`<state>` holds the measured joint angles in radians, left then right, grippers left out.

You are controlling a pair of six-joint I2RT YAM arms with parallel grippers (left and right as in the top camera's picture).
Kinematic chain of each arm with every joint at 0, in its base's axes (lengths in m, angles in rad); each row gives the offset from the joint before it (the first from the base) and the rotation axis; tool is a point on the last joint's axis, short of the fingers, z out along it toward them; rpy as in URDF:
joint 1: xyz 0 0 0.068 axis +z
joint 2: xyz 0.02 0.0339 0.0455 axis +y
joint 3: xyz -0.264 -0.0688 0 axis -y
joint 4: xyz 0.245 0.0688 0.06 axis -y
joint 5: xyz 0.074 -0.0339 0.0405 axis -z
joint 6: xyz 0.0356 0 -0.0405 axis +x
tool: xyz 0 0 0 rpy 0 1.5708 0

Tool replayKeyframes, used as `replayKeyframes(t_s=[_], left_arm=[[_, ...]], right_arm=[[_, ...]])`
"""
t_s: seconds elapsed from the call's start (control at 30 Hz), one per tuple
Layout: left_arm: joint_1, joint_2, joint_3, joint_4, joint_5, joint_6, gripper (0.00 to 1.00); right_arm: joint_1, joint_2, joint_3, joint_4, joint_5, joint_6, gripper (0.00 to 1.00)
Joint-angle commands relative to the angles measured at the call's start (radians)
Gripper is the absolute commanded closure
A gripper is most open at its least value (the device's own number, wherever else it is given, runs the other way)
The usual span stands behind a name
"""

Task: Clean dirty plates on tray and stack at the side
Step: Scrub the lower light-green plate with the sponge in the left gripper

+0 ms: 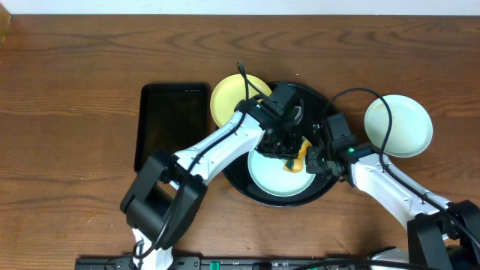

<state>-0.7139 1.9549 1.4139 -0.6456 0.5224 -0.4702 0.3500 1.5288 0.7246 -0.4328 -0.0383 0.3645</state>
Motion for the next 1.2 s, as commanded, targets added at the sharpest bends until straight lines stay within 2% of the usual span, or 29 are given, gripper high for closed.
replayKeyframes(t_s=[0.0,0.2,0.57,0.73,0.9,0.97,1.1,1.17], left_arm=[[0.005,0.030,-0.006,0.005,0.032,-0.048,0.92],[0.006,0.062,-0.006,0.043,0.051,-0.111,0.92],[0.006,0.088,-0.006,0.069,0.072,-0.116,0.92],[0.011,0.088,-0.006,0.060,-0.004,-0.106,0.92],[0.028,0.087,-0.005,0.061,-0.049,-0.053,0.92],[0.042,0.085,-0.003,0.062,-0.048,-0.027,0.93],[0.077,0.058,-0.001,0.063,-0.048,0.039,0.92],[0.095,0.031,-0.001,0.063,-0.049,0.073,0.93]], right_arm=[[-0.021,-0.001,0.005,-0.006,0.039,0.020,0.99],[-0.035,-0.001,0.005,-0.006,0.038,0.024,0.99],[-0.035,-0.001,0.005,-0.010,0.038,0.024,0.99],[-0.054,-0.001,0.005,0.005,0.141,0.024,0.99],[-0.116,-0.001,0.006,0.102,0.143,0.024,0.98],[-0.134,-0.001,0.006,0.148,0.131,0.023,0.92],[-0.142,-0.001,0.007,0.217,0.049,-0.028,0.71],[-0.141,-0.001,0.007,0.232,-0.018,-0.047,0.65]])
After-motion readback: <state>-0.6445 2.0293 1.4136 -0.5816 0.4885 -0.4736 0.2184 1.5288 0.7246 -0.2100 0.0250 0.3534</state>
